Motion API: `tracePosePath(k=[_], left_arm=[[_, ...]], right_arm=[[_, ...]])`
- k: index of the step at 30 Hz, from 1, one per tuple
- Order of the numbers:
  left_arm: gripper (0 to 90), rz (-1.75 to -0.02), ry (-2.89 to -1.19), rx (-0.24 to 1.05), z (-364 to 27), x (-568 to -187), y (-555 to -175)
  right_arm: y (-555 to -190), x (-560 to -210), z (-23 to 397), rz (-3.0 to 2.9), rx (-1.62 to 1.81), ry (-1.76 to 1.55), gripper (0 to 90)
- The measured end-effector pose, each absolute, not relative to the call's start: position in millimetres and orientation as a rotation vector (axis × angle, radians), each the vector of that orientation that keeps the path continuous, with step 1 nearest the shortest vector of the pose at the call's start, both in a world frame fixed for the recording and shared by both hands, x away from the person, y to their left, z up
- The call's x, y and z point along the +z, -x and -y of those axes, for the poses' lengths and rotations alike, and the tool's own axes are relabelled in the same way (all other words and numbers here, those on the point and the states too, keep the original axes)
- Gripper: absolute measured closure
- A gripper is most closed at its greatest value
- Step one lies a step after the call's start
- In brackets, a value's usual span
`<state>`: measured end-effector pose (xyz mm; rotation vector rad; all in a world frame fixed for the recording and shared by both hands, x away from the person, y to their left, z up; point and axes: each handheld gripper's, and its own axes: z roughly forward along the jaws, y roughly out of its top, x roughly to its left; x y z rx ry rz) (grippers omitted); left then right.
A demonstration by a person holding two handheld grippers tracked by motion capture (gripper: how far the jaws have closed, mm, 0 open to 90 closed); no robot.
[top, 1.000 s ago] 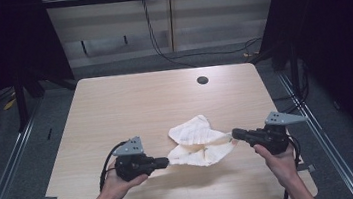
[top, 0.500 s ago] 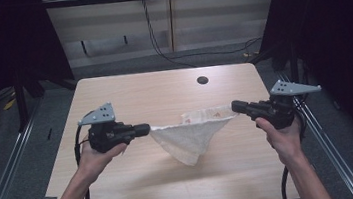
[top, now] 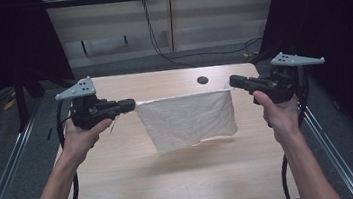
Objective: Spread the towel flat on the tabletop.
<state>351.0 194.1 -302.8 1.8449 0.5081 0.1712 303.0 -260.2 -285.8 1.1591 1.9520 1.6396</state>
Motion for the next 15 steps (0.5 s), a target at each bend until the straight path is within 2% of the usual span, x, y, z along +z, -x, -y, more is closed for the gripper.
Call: tracePosePath(k=[7, 12, 15], left_arm=[[87.2, -0.58, -1.828, 0.19, -197, -296, -380], [87.4, -0.621, -1.84, 0.248, -198, -292, -401], [87.4, -0.617, -1.825, 0.282, -196, -287, -404]], right_arm=[[-331, -278, 251, -1.944, 1.626, -1.198, 87.4], [-360, -272, 240, -1.97, 1.526, -1.199, 87.5], [-365, -271, 239, -1.958, 1.547, -1.162, 87.6]])
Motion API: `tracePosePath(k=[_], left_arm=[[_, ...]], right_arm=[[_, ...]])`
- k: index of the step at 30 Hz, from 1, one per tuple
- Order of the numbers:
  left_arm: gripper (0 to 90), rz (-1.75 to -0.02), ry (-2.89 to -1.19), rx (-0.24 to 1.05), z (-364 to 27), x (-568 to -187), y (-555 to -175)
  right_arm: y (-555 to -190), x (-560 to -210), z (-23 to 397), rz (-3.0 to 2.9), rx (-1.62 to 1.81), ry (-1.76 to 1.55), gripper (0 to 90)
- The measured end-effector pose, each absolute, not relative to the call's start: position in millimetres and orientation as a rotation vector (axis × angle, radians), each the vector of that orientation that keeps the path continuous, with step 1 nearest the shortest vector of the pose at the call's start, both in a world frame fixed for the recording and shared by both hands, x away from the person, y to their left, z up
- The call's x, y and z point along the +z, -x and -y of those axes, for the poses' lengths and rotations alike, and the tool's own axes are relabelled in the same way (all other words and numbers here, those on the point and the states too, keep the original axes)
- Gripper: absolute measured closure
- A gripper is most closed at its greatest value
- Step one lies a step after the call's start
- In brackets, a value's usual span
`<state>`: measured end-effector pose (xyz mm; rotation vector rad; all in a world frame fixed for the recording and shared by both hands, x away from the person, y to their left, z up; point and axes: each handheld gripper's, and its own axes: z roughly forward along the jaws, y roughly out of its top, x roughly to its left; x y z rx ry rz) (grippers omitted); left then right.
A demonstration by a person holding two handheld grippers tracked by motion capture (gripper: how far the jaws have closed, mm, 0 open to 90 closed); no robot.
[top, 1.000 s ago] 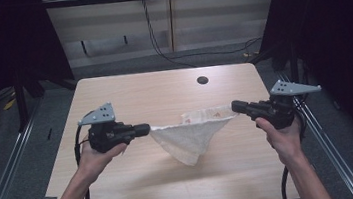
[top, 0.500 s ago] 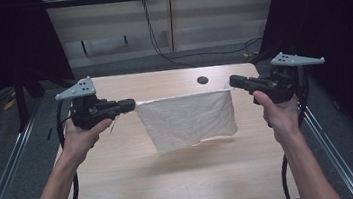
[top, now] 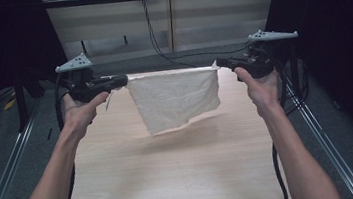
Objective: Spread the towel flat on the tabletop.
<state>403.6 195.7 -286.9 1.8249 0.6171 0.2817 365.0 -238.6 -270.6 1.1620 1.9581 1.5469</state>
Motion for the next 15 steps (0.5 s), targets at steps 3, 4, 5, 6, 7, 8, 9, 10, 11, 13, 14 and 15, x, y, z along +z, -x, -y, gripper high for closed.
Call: tracePosePath(k=[3, 4, 5, 6, 7, 8, 9, 10, 11, 13, 14, 15], left_arm=[[87.5, -0.547, -1.851, 0.272, -184, -288, -390], [87.5, -0.531, -1.872, 0.27, -180, -292, -386], [87.5, -0.524, -1.898, 0.282, -177, -296, -384], [87.5, -0.525, -1.915, 0.269, -175, -307, -382], [87.5, -0.525, -1.915, 0.269, -175, -307, -382], [87.5, -0.535, -1.922, 0.263, -176, -315, -380], [87.5, -0.54, -1.944, 0.241, -175, -330, -377], [87.5, -0.54, -1.944, 0.241, -175, -330, -377], [87.5, -0.545, -1.968, 0.219, -174, -341, -374], [87.5, -0.525, -2.011, 0.2, -169, -357, -368], [87.5, -0.523, -2.017, 0.182, -168, -362, -366], [87.5, -0.517, -2.02, 0.165, -168, -369, -363]], right_arm=[[-367, -278, 238, -1.974, 1.543, -1.151, 87.6], [-366, -284, 239, -1.983, 1.522, -1.158, 87.6], [-366, -291, 240, -1.995, 1.511, -1.169, 87.7], [-363, -308, 244, -2.024, 1.466, -1.21, 87.7], [-363, -308, 244, -2.024, 1.466, -1.21, 87.7], [-361, -315, 246, -2.027, 1.467, -1.222, 87.7], [-354, -336, 251, -2.047, 1.471, -1.25, 87.8], [-354, -336, 251, -2.047, 1.471, -1.25, 87.8], [-349, -345, 252, -2.064, 1.458, -1.256, 87.8], [-339, -365, 254, -2.081, 1.471, -1.277, 87.8], [-332, -375, 254, -2.085, 1.475, -1.279, 87.8], [-328, -381, 254, -2.09, 1.471, -1.28, 87.8]])
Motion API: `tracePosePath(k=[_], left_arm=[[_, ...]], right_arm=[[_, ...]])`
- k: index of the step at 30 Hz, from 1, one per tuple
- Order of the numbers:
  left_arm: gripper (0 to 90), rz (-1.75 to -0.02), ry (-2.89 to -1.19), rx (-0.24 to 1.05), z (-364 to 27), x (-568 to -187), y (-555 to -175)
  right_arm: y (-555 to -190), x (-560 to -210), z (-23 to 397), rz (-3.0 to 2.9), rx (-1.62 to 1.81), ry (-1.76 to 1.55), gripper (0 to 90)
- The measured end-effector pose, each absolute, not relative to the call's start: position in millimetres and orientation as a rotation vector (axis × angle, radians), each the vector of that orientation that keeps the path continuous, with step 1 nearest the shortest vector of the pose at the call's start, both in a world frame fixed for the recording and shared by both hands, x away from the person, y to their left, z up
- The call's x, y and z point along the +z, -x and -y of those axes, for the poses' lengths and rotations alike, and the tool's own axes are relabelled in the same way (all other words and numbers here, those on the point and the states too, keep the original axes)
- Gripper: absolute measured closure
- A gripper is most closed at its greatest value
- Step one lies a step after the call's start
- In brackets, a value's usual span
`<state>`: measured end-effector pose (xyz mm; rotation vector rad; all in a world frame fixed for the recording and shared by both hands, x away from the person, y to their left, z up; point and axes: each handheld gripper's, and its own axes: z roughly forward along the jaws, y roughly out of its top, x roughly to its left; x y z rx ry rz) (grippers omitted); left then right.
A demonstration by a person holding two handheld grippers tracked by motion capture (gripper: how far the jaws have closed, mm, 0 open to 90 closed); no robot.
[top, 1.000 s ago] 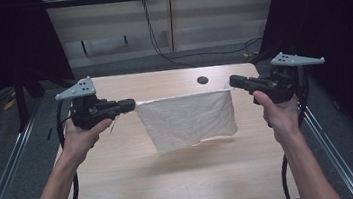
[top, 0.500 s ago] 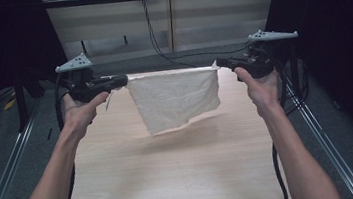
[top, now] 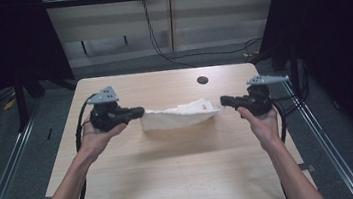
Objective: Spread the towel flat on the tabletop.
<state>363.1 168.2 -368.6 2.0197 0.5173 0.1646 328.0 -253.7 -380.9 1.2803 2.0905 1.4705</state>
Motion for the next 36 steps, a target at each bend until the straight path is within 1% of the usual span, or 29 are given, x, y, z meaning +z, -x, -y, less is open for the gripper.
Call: tracePosePath(k=[4, 5, 6, 9, 12, 14, 16, 19, 22, 24, 28, 31, 33, 34, 36], left_arm=[[87.4, -0.516, -2.02, 0.101, -170, -391, -351], [87.3, -0.499, -2.011, 0.081, -171, -395, -347], [87.3, -0.496, -2.013, 0.066, -173, -400, -343], [87.3, -0.506, -2.01, 0.025, -177, -417, -334], [87.3, -0.513, -2.055, 0.004, -177, -431, -326], [87.2, -0.505, -2.083, -0.031, -176, -442, -317], [86.5, -0.489, -2.144, -0.037, -174, -452, -307], [86.5, -0.489, -2.165, -0.063, -175, -464, -298], [86.5, -0.489, -2.179, -0.096, -175, -472, -291], [85.9, -0.492, -2.178, -0.11, -175, -475, -289], [85.3, -0.503, -2.212, -0.127, -174, -486, -285], [82.6, -0.507, -2.212, -0.139, -175, -486, -285], [77.4, -0.514, -2.194, -0.134, -177, -484, -286], [72.3, -0.521, -2.173, -0.138, -177, -481, -288], [69.6, -0.524, -2.158, -0.127, -177, -478, -291]], right_arm=[[-307, -403, 250, -2.14, 1.433, -1.278, 87.8], [-296, -412, 246, -2.17, 1.377, -1.256, 87.8], [-296, -412, 246, -2.17, 1.377, -1.256, 87.8], [-279, -426, 244, -2.18, 1.378, -1.26, 87.8], [-267, -438, 242, -2.205, 1.365, -1.279, 87.7], [-260, -447, 242, -2.223, 1.358, -1.292, 87.2], [-252, -456, 244, -2.221, 1.366, -1.303, 86.8], [-246, -468, 245, -2.25, 1.288, -1.342, 85.5], [-239, -479, 247, -2.278, 1.254, -1.372, 81.4], [-235, -482, 247, -2.29, 1.194, -1.397, 80.9], [-234, -483, 251, -2.282, 1.199, -1.416, 79.0], [-234, -483, 257, -2.269, 1.204, -1.416, 75.9], [-234, -483, 260, -2.266, 1.199, -1.422, 74.8], [-235, -483, 261, -2.269, 1.193, -1.414, 73.5], [-238, -483, 264, -2.262, 1.193, -1.404, 70.7]])
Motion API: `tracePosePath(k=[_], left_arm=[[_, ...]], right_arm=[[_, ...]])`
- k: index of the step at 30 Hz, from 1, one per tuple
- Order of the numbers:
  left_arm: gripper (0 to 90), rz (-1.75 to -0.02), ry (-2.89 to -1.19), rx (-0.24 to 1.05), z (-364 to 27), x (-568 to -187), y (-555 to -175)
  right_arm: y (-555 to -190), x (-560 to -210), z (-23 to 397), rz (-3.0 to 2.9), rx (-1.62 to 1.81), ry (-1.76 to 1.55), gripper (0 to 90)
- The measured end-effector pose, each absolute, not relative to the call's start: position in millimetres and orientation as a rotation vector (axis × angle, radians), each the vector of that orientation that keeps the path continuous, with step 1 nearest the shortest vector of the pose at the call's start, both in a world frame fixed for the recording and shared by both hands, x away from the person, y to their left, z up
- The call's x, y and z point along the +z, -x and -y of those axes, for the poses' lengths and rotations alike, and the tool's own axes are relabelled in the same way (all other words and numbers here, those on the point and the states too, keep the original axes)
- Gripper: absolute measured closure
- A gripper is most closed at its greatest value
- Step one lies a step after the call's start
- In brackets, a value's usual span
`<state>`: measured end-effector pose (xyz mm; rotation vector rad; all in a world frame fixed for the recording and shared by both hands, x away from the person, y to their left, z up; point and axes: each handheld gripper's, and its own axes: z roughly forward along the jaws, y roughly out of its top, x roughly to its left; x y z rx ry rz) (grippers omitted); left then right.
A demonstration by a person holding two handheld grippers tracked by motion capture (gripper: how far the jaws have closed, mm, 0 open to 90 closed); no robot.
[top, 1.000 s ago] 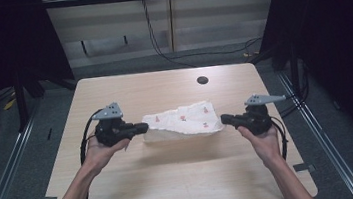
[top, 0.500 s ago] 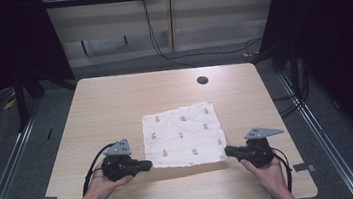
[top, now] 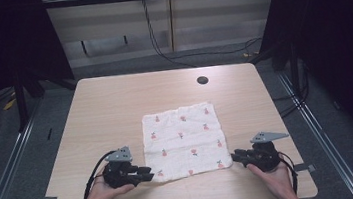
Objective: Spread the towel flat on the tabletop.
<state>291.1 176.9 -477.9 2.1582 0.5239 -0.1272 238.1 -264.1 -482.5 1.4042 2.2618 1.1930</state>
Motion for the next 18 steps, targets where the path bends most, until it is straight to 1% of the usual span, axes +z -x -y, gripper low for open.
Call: tracePosePath(k=[2, 3, 4, 6, 7, 8, 11, 12, 17, 18], left_arm=[[64.8, -0.552, -2.147, -0.106, -174, -477, -298], [64.8, -0.558, -2.158, -0.092, -172, -478, -302], [64.6, -0.572, -2.155, -0.075, -170, -478, -307], [64.5, -0.608, -2.145, -0.07, -168, -483, -320], [63.1, -0.622, -2.151, -0.069, -167, -485, -324], [58.7, -0.638, -2.163, -0.052, -165, -488, -330], [58.0, -0.68, -2.162, -0.047, -161, -498, -341], [55.6, -0.688, -2.179, -0.018, -159, -502, -342], [56.4, -0.695, -2.181, 0.006, -162, -503, -347], [59.6, -0.69, -2.191, 0.007, -162, -503, -348]], right_arm=[[-250, -481, 265, -2.258, 1.206, -1.367, 69.4], [-250, -481, 265, -2.258, 1.206, -1.367, 69.4], [-260, -479, 263, -2.277, 1.209, -1.328, 68.5], [-265, -479, 261, -2.275, 1.205, -1.309, 68.4], [-272, -478, 259, -2.279, 1.22, -1.305, 68.3], [-279, -480, 256, -2.252, 1.237, -1.307, 67.6], [-285, -485, 252, -2.275, 1.251, -1.306, 66.8], [-290, -488, 245, -2.316, 1.207, -1.285, 65.3], [-301, -491, 235, -2.351, 1.196, -1.252, 61.9], [-305, -495, 231, -2.354, 1.169, -1.236, 59.2]])
